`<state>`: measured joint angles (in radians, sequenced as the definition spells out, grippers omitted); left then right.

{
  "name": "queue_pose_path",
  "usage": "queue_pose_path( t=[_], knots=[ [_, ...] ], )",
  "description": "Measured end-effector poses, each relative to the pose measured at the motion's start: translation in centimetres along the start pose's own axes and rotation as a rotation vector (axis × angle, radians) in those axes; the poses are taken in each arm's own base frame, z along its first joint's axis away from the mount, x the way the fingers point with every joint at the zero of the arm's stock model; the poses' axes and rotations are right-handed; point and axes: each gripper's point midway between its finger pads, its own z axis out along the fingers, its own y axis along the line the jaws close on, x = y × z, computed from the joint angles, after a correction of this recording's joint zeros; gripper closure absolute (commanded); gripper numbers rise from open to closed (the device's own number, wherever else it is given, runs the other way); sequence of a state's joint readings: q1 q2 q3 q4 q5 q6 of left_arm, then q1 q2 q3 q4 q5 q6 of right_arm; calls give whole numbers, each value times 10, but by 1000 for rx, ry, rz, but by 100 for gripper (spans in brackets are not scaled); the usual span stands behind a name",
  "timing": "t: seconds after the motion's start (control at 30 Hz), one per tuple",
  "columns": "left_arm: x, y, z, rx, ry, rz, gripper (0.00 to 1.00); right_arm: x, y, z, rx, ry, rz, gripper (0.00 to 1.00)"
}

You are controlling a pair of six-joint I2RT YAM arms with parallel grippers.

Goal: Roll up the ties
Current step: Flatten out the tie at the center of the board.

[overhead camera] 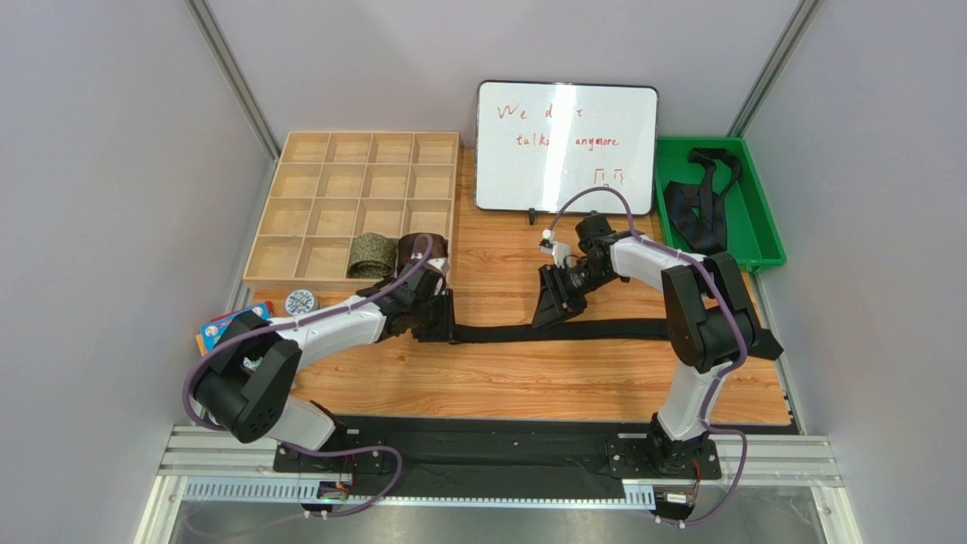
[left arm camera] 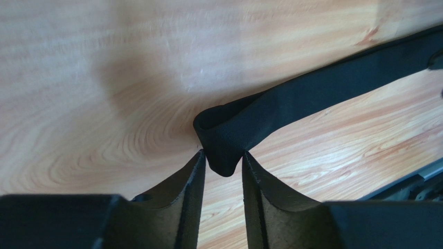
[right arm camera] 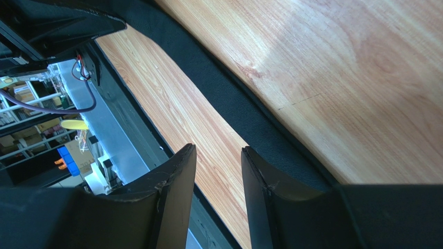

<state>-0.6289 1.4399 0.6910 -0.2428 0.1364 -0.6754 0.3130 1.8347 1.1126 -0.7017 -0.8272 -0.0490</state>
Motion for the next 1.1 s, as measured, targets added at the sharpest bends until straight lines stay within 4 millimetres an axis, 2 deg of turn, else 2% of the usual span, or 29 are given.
queue_pose_path(
  t=[0.23, 0.27, 0.3, 0.47, 0.53, 0.57, 0.63, 0.67, 0.73, 0.83, 1.0, 1.1],
  knots=[
    [-27, -13, -3, 17, -57, 71, 82, -8, 5, 4, -34, -36, 31, 65],
    [-29, -14, -4, 21, -61, 79, 91, -10, 6, 4, -41, -44, 38, 65],
    [-30, -15, -4, 23, -65, 87, 94, -12, 7, 5, -49, -55, 46, 66],
    [-31, -15, -5, 24, -66, 112, 96, -25, 13, 9, -77, -101, 75, 69],
    [-31, -14, -5, 23, -64, 118, 89, -28, 17, 13, -87, -105, 74, 71],
    [-31, -14, -5, 24, -62, 123, 76, -29, 18, 16, -92, -101, 73, 71],
    [-30, -15, -6, 30, -61, 135, 56, -27, 20, 26, -99, -79, 79, 72],
    [-30, -16, -7, 35, -58, 140, 39, -25, 20, 31, -103, -66, 83, 72],
    [-26, -16, -10, 42, -44, 154, 25, -21, 22, 36, -107, -45, 89, 72],
    [-27, -19, -28, 60, -60, 188, 23, -21, 30, 33, -109, -50, 66, 71],
    [-41, -34, -65, 124, -164, 207, 24, -27, 56, 6, -109, -109, -28, 71],
    [-35, -32, -67, 139, -177, 171, 27, -23, 62, -1, -103, -112, -61, 72]
  ],
)
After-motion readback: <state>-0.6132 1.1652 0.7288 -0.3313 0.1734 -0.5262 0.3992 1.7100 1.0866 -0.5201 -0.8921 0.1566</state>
